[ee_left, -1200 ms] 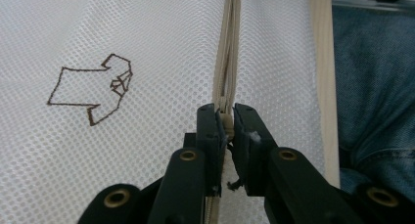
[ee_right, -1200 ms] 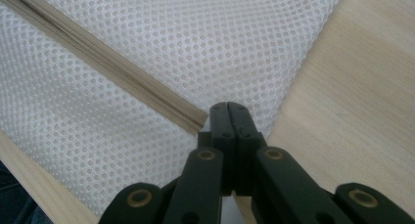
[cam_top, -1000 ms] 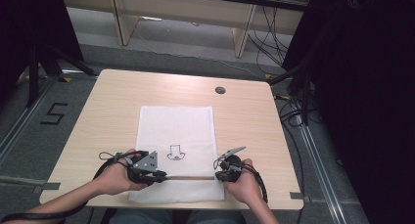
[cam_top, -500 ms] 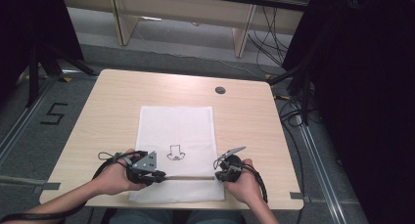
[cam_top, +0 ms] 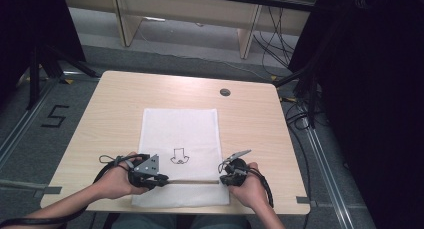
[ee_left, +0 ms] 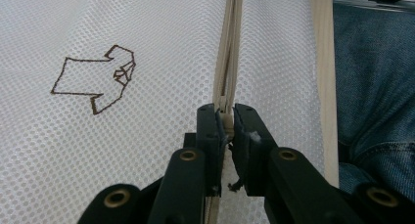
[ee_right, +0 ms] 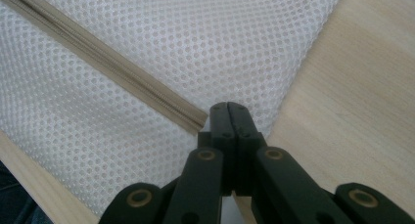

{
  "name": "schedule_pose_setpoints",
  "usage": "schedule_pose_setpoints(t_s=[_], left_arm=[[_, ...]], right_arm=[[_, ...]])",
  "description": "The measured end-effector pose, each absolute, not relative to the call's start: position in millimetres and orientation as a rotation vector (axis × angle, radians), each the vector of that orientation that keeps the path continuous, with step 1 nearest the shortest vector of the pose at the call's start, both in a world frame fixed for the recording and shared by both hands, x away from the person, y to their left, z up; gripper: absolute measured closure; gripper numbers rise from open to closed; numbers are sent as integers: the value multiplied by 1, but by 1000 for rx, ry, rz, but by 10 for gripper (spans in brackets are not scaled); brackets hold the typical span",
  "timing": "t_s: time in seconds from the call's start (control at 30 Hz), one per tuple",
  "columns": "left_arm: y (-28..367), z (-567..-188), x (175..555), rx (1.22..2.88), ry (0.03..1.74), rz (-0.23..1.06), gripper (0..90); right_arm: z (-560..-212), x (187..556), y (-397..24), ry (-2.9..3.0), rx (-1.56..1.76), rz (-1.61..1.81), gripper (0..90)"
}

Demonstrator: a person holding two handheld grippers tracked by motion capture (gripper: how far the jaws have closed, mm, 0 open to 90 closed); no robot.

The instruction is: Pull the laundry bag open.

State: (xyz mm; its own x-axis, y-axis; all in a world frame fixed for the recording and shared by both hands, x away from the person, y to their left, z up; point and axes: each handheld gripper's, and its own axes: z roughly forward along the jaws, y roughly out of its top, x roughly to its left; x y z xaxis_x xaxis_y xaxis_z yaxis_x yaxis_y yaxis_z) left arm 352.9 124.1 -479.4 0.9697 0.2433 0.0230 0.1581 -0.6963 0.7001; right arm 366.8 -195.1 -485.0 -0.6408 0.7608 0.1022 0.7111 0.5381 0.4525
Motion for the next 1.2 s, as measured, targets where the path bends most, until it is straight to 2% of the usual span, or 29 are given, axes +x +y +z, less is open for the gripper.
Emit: schedule_pose_setpoints(t_s=[1.2], left_arm=[[134,-480,351,2341,307,139,815]], right_arm=[[-485,367,-195,2660,1276,708,900]])
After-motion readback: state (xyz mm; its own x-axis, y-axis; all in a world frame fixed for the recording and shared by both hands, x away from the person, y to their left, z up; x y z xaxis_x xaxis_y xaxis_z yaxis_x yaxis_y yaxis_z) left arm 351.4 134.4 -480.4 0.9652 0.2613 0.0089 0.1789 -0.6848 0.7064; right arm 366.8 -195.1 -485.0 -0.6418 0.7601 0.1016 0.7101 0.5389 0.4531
